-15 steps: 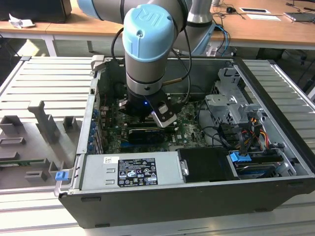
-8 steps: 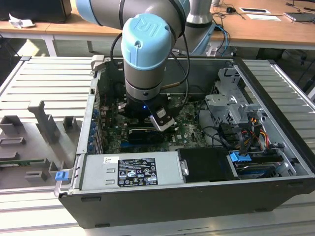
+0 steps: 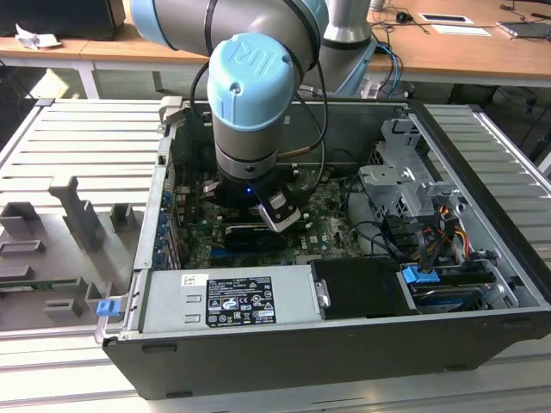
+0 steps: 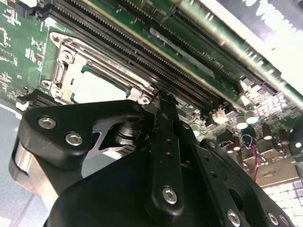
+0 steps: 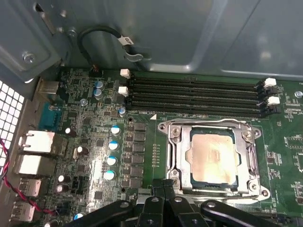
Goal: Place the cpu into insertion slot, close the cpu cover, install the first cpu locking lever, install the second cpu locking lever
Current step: 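Install the second cpu locking lever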
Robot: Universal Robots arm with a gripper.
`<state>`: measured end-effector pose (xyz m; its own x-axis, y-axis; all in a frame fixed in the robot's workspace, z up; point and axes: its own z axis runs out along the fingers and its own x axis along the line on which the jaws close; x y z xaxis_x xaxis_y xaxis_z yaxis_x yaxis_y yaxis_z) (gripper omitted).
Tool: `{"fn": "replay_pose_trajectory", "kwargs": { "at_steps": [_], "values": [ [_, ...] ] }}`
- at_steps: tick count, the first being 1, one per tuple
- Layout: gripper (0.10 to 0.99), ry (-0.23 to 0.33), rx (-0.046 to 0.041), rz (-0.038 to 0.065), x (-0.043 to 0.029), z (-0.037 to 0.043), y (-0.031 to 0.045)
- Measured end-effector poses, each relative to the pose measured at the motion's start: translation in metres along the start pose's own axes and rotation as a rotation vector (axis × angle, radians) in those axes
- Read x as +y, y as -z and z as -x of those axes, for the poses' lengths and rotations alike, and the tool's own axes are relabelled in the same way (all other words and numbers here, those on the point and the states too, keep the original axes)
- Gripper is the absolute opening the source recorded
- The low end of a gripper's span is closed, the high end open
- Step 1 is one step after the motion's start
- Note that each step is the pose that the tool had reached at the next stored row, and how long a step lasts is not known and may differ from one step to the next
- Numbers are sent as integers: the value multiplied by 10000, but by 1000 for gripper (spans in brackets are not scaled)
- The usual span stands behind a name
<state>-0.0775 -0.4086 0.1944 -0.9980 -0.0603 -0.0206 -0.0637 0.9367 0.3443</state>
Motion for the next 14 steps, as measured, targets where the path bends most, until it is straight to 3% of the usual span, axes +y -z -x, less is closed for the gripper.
{"fn": "replay_pose_trajectory", "kwargs": {
  "at_steps": [6, 14],
  "values": [
    [106, 1, 0, 10, 23, -33, -9],
    [106, 0, -5, 62, 74, -33, 121]
  ]
}}
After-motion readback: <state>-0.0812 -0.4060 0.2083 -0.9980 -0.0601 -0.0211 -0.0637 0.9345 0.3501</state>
